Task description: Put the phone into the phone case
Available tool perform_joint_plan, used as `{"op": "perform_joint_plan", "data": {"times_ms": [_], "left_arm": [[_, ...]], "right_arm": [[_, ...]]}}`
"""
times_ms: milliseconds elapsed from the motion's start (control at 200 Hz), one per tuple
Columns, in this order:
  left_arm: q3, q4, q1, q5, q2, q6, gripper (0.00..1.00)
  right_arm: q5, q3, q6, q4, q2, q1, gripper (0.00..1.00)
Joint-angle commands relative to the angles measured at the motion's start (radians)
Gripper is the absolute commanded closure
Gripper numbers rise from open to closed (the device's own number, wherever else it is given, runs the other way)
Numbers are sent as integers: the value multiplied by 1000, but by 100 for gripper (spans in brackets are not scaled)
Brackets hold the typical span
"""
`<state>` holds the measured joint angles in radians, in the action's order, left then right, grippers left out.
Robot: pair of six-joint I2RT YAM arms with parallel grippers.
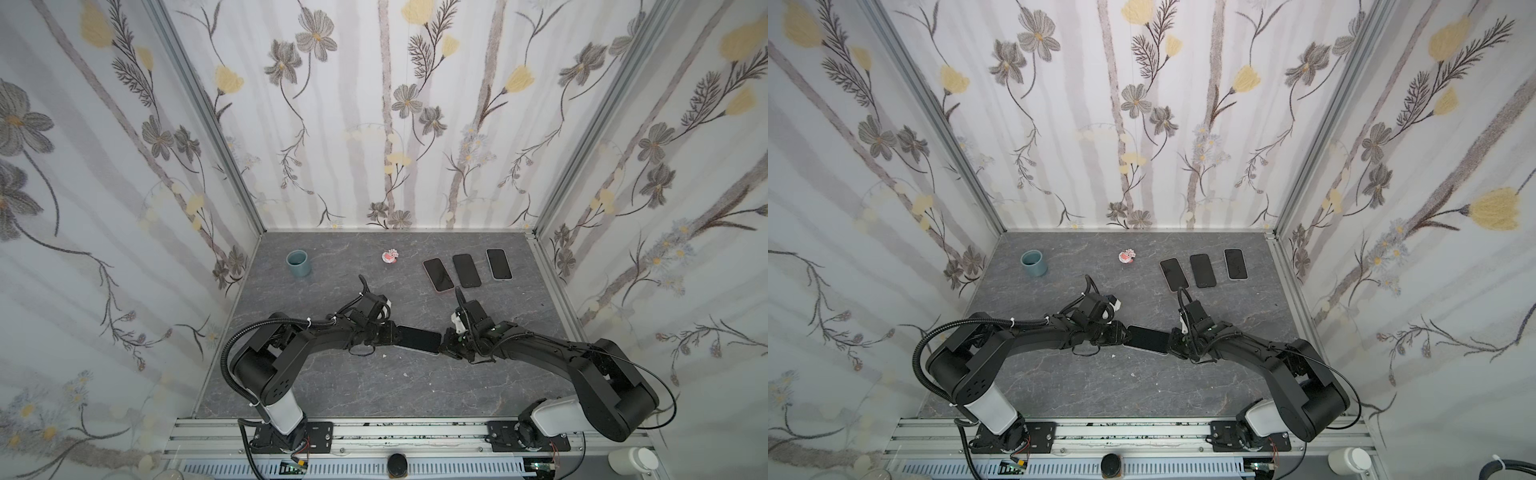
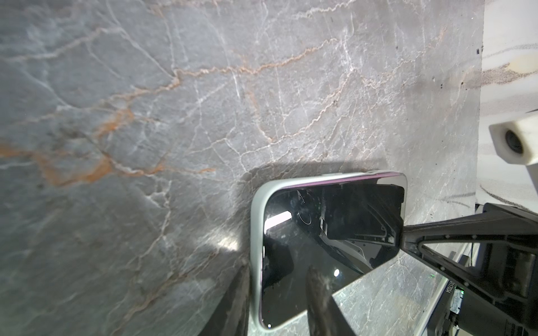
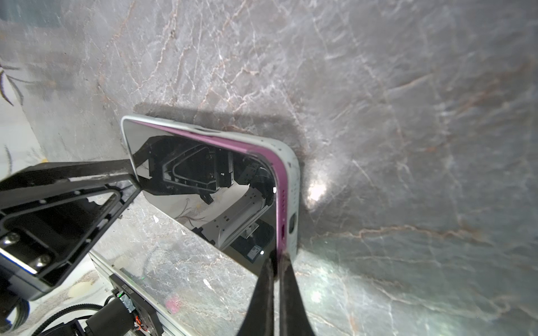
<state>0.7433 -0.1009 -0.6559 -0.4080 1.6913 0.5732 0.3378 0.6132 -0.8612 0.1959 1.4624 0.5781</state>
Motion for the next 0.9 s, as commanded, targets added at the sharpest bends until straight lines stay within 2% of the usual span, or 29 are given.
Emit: {"op": "perform_joint_plan", "data": {"times_ms": [0,325,545,894], "left_arm": [[-7,65,-10,-11,11,6,65],[-11,73,-11,6,-5,12,65],[-8,84,-12,24,-26,11,65],[46,107,-11,57,-47,-3,64]], "right_arm": [[-102,-4,35,132,60,26,97],[-177,76,66,217,162,86,94],[-222,178,68,281,152,122,94],[-298,317,83,335,2,92,76]]}}
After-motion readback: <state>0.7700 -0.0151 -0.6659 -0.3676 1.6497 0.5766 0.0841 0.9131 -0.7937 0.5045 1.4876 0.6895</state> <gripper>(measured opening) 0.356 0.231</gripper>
